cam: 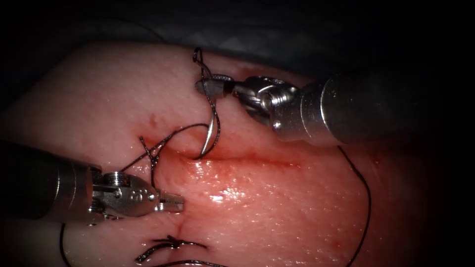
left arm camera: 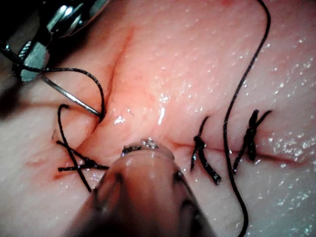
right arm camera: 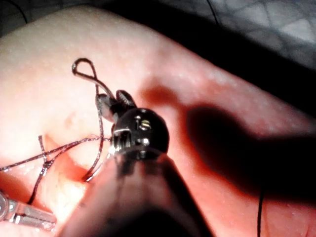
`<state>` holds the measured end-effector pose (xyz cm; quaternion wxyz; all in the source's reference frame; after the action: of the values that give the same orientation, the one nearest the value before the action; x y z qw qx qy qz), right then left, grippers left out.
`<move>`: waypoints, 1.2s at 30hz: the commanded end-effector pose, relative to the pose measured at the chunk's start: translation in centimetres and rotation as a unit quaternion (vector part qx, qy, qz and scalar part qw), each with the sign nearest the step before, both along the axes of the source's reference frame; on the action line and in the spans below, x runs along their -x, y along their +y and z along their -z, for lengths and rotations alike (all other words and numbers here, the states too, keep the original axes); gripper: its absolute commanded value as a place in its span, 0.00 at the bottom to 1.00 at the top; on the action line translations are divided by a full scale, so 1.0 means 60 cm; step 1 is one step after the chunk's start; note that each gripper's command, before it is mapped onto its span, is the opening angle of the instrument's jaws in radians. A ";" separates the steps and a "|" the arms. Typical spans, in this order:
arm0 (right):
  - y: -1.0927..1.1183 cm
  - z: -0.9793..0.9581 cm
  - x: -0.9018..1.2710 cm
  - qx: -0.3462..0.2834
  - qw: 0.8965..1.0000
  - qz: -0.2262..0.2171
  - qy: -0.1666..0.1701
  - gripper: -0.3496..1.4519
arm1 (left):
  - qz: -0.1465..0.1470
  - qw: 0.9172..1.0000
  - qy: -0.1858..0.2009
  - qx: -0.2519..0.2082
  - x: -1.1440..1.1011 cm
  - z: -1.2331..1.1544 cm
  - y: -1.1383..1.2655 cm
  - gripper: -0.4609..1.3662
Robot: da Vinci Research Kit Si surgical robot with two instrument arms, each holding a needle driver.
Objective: Wound Closure
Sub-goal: Pierce the needle through the skin below the cut
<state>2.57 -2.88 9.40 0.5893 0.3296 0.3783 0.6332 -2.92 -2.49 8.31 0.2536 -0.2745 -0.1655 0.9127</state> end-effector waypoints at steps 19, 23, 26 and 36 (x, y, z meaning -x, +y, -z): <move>-0.0061 0.0021 -0.0028 -0.183 0.980 -0.050 0.059 0.00 | -0.002 1.000 -0.003 -0.002 -0.0004 -0.0002 0.0003 0.06; -0.0077 0.0024 -0.0039 -0.202 0.976 -0.048 0.068 0.00 | -0.002 1.000 -0.003 -0.002 -0.0004 -0.0002 0.0003 0.06; -0.0091 0.0025 -0.0051 -0.213 0.973 -0.045 0.076 0.00 | -0.002 1.000 -0.003 -0.003 -0.0004 -0.0001 0.0004 0.06; -0.0134 0.0031 -0.0075 -0.260 0.962 -0.052 0.072 0.00 | -0.001 1.000 -0.003 -0.003 -0.0005 0.0003 0.0009 0.06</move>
<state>3.02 -3.72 9.21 0.4165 0.4988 0.2598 0.7143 -2.89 -2.44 8.30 0.2533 -0.2753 -0.1664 0.9123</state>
